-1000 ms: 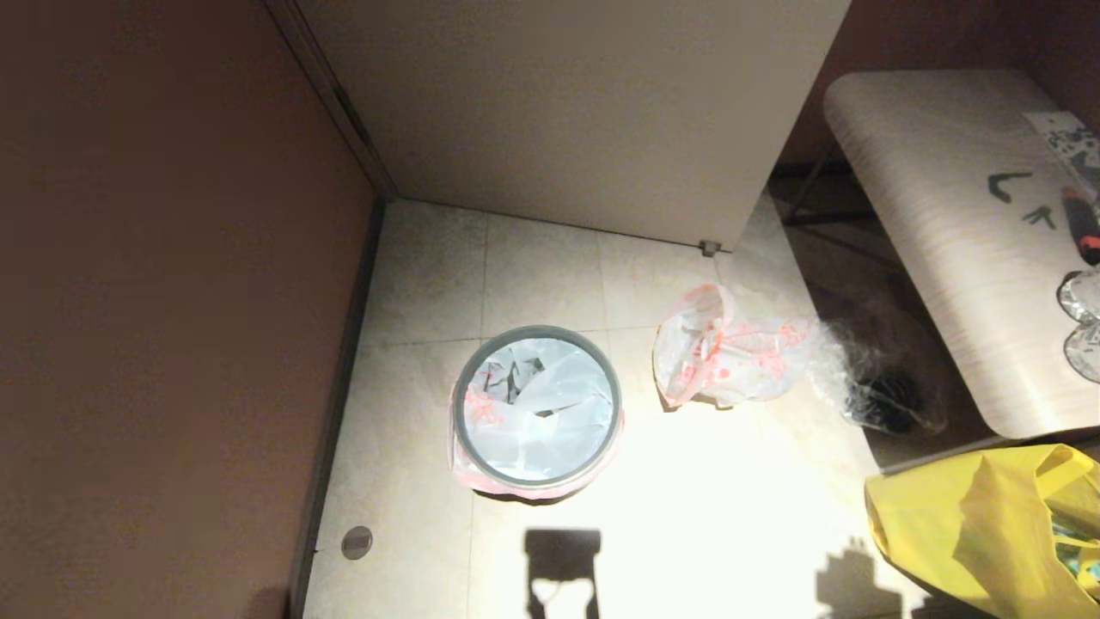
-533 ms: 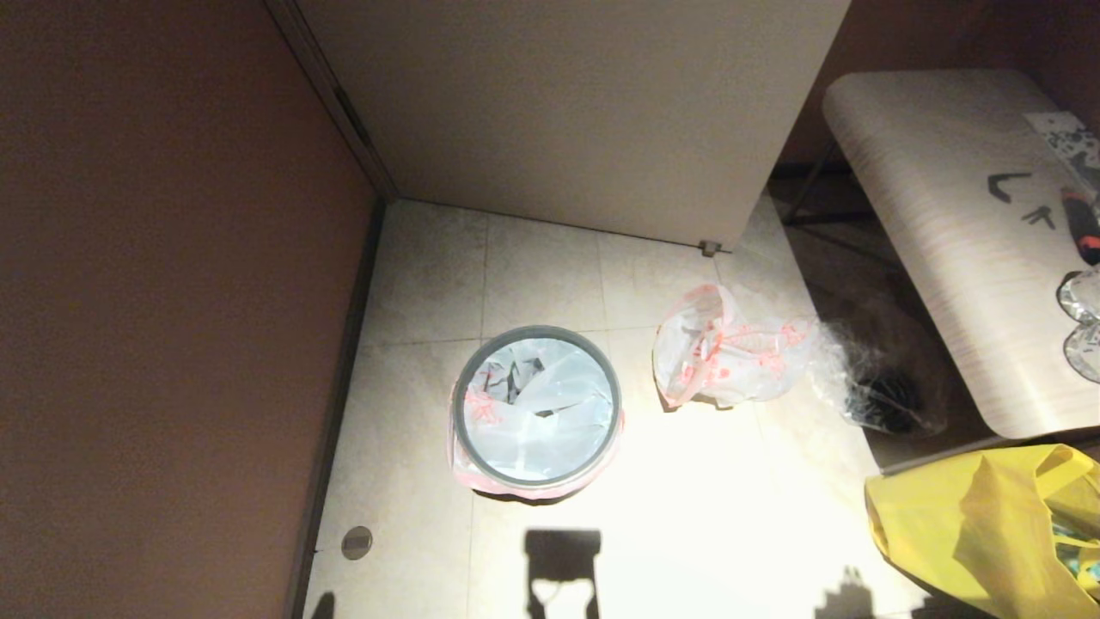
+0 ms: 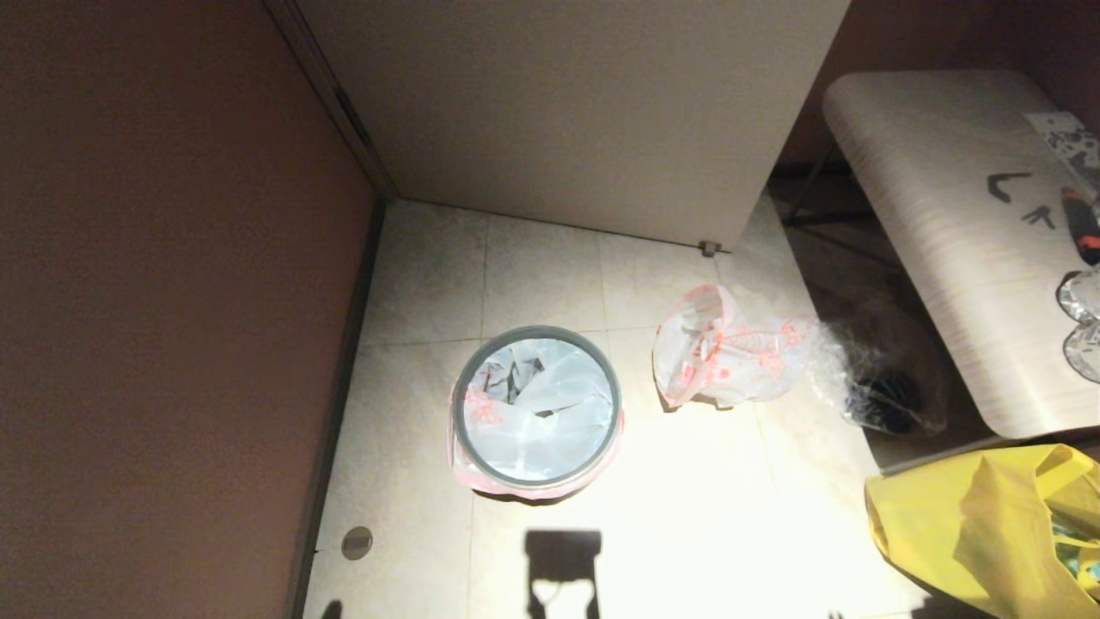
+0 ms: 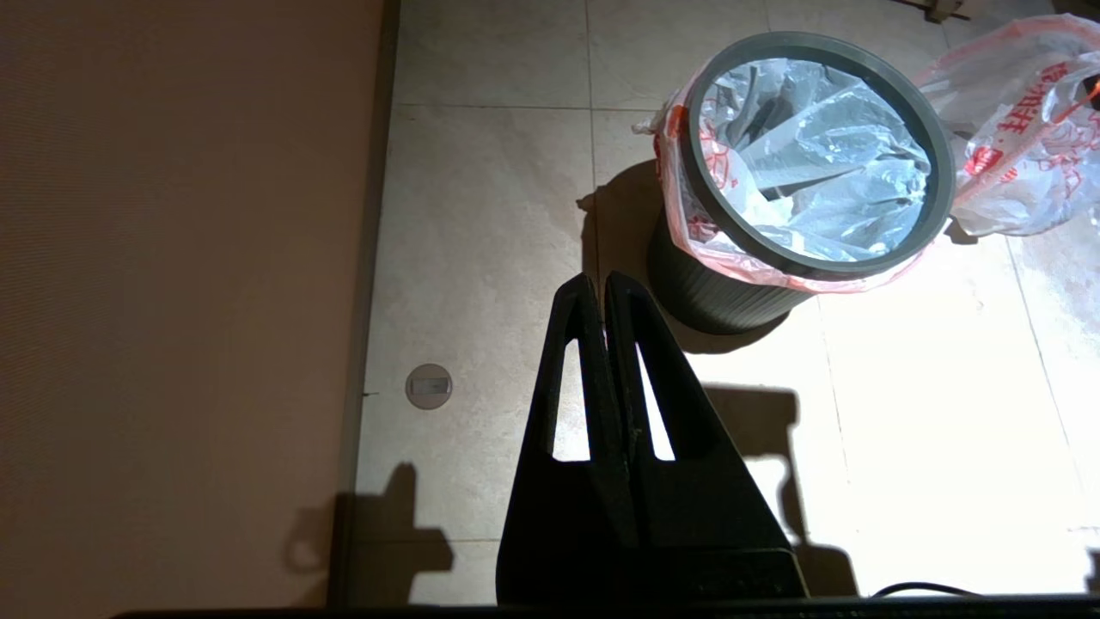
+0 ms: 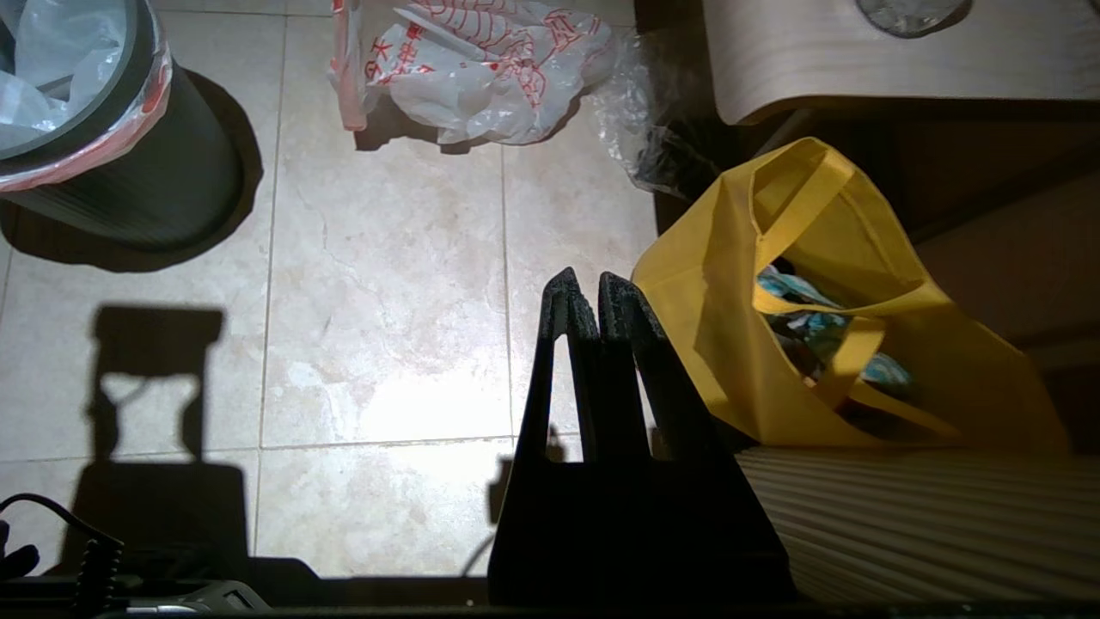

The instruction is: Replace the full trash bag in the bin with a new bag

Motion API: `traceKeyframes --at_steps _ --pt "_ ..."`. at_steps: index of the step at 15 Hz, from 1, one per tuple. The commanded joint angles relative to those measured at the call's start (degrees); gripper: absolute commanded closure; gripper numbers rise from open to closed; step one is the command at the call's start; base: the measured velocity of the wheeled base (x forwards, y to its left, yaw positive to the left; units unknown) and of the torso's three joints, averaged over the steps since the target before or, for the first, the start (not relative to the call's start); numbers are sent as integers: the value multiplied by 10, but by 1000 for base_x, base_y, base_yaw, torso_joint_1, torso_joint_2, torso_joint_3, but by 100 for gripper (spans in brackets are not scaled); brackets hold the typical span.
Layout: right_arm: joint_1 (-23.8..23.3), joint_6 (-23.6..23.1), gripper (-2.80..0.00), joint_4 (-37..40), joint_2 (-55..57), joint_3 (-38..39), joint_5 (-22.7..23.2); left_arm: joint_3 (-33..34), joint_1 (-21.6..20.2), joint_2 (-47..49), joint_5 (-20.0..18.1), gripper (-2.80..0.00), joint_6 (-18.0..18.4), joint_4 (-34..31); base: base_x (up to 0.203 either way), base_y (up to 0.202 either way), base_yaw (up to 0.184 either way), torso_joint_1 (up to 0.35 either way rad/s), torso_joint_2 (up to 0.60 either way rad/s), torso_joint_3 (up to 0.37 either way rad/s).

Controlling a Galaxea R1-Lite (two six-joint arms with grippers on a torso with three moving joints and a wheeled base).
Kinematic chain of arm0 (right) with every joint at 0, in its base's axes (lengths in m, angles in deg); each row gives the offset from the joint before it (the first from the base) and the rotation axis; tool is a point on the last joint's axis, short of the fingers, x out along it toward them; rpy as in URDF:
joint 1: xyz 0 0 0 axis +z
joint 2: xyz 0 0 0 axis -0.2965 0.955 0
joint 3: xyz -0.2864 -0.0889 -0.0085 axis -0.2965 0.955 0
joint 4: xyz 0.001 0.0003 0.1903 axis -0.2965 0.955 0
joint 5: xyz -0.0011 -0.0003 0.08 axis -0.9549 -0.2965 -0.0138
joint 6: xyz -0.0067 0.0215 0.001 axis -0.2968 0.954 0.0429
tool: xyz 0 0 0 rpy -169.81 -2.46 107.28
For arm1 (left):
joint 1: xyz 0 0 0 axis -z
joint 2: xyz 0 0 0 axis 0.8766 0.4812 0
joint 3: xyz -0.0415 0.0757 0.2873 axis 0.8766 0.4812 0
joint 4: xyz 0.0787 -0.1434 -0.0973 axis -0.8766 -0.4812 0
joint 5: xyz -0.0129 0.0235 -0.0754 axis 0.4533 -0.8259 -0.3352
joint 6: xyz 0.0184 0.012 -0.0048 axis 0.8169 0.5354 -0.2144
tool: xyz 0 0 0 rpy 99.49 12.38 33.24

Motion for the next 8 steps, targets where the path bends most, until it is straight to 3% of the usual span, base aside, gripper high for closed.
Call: traceKeyframes --at_steps 1,3,8 --pt "0 2 0 -46 -21 63 3 0 0 2 1 0 0 0 0 0 0 0 0 0" --pt "0 12 0 -143 -22 108 13 0 0 2 0 0 0 0 0 0 0 0 0 0" --pt "1 15 0 -145 -22 124 39 0 0 2 1 0 0 0 0 0 0 0 0 0"
